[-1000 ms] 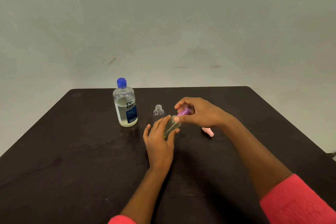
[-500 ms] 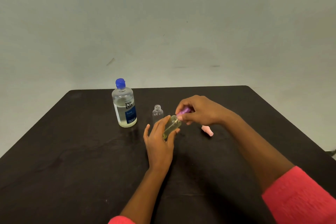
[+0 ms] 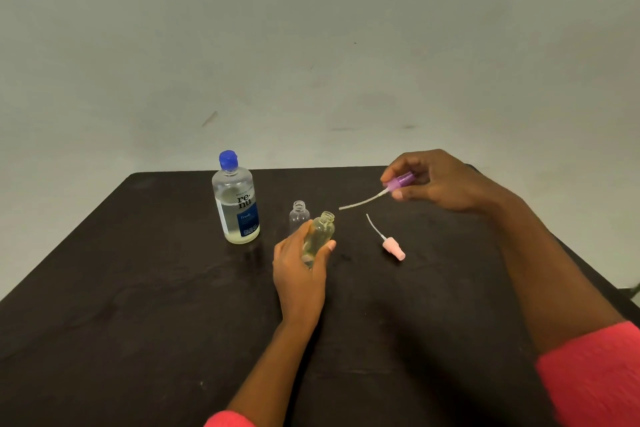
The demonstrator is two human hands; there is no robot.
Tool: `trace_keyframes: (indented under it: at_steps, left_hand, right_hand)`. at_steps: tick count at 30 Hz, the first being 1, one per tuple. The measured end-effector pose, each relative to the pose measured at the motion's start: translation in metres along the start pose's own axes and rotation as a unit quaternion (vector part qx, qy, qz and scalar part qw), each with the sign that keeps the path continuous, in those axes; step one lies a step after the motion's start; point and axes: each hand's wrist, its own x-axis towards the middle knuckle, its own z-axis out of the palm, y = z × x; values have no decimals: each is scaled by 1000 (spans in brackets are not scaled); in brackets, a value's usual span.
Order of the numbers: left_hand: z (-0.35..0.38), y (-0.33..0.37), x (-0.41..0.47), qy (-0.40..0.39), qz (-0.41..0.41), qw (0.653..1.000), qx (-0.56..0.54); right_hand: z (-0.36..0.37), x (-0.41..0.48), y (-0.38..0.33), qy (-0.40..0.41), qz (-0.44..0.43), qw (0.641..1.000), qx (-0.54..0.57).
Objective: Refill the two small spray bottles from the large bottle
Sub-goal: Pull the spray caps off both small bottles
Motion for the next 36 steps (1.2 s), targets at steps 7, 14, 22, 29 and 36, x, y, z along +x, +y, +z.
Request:
trace_keyframes:
  at_steps: [7,14,22,29,36]
  left_hand:
    - [4,0,-1,6,-13,1000,-15]
    - [8,-4,1,-14,-6,1000,-8]
    - [18,-8,6,-52,6,998,28]
    - [38,-3,22,-57,19,995,73]
    - [45,-8,25,-45,12,993,111]
  right_hand:
    - [30,3,50,215,131,958,137]
    - [97,4,111,315,257,911,65]
    - [113,7,120,347,220,912,4]
    - [115,4,122,356,204,912,-3]
    - [115,5,121,360,207,910,-6]
